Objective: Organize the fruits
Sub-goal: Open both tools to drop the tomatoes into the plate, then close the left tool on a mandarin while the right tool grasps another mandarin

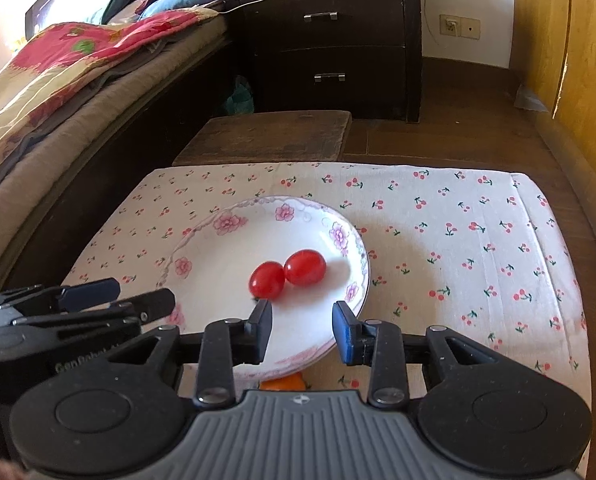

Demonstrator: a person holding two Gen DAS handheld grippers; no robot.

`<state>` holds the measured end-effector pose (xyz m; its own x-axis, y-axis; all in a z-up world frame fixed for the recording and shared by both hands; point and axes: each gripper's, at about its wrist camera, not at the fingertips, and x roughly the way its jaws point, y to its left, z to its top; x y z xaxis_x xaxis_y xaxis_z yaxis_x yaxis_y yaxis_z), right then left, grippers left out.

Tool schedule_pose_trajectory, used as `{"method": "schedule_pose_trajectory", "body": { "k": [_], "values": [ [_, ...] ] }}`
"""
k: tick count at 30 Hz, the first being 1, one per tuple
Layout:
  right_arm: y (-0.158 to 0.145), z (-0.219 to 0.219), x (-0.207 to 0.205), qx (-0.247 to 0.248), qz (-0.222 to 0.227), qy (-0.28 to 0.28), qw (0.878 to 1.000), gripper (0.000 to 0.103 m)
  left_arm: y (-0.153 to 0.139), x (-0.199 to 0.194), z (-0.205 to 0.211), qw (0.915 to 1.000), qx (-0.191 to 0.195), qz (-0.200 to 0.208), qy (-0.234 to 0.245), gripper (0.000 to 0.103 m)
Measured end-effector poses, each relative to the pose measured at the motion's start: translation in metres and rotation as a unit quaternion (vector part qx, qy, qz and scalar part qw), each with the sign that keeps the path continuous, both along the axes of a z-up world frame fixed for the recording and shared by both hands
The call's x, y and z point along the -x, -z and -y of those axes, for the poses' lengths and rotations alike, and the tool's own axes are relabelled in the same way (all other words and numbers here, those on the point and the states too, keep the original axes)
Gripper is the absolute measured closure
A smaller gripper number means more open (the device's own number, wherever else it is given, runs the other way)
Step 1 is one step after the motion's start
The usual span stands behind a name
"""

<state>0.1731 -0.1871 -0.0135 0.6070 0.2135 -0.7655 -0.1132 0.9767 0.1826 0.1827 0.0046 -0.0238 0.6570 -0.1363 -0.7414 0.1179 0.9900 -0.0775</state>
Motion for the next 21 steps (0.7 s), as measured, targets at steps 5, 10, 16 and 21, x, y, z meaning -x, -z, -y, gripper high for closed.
{"method": "schedule_pose_trajectory", "body": {
  "k": [5, 10, 16, 21],
  "values": [
    [-0.002, -0.005, 0.018, 0.013, -0.003, -0.015, 1.0, 0.069, -0.004, 0.012, -0.011, 1.0, -0.001, 0.001, 0.0, 0.038],
    [0.001, -0.006, 0.033, 0.014, -0.011, -0.021, 1.0, 0.069, -0.001, 0.024, -0.025, 0.9999, 0.005, -0.009, -0.007, 0.038],
    [0.005, -0.006, 0.047, 0.016, -0.021, -0.026, 0.999, 0.069, 0.01, 0.036, -0.04, 0.9993, 0.002, -0.03, -0.023, 0.038],
    [0.006, -0.006, 0.055, 0.012, -0.025, -0.028, 0.999, 0.068, 0.022, 0.041, -0.043, 0.9982, -0.008, -0.051, -0.029, 0.039]
  ]
}}
